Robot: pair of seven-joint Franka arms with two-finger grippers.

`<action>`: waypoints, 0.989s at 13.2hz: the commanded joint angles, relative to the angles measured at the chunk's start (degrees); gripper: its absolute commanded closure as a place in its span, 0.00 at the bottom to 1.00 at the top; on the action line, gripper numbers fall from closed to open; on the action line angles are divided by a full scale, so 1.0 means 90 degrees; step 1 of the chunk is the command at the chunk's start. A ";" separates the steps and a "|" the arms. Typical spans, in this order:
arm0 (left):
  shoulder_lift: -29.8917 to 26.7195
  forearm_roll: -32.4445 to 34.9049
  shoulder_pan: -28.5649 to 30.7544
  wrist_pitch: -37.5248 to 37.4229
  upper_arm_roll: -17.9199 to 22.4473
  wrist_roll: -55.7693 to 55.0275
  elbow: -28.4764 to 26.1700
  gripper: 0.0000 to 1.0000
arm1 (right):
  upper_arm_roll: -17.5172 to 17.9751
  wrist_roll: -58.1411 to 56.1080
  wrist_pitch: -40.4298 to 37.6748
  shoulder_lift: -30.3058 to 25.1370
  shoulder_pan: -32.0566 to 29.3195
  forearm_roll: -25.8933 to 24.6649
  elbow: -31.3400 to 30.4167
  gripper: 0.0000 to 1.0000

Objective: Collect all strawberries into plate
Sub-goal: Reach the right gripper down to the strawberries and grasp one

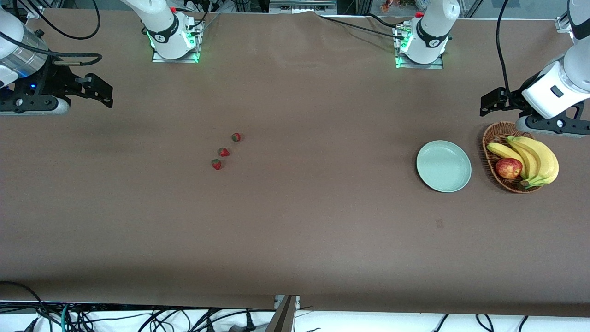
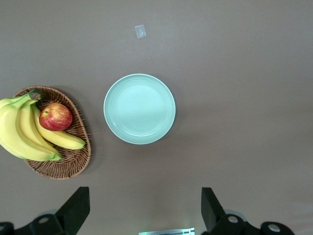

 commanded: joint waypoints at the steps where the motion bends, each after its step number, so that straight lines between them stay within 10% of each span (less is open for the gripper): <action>1: 0.0010 -0.0072 0.0002 0.0020 -0.0011 0.0012 0.0065 0.00 | 0.0023 0.0025 0.0134 -0.0087 -0.0056 0.0145 -0.0051 0.00; 13: 0.0040 -0.0063 -0.0007 0.0049 -0.0011 0.0012 0.0075 0.00 | 0.0170 -0.0101 0.0253 0.1112 0.0100 0.0348 0.0047 0.00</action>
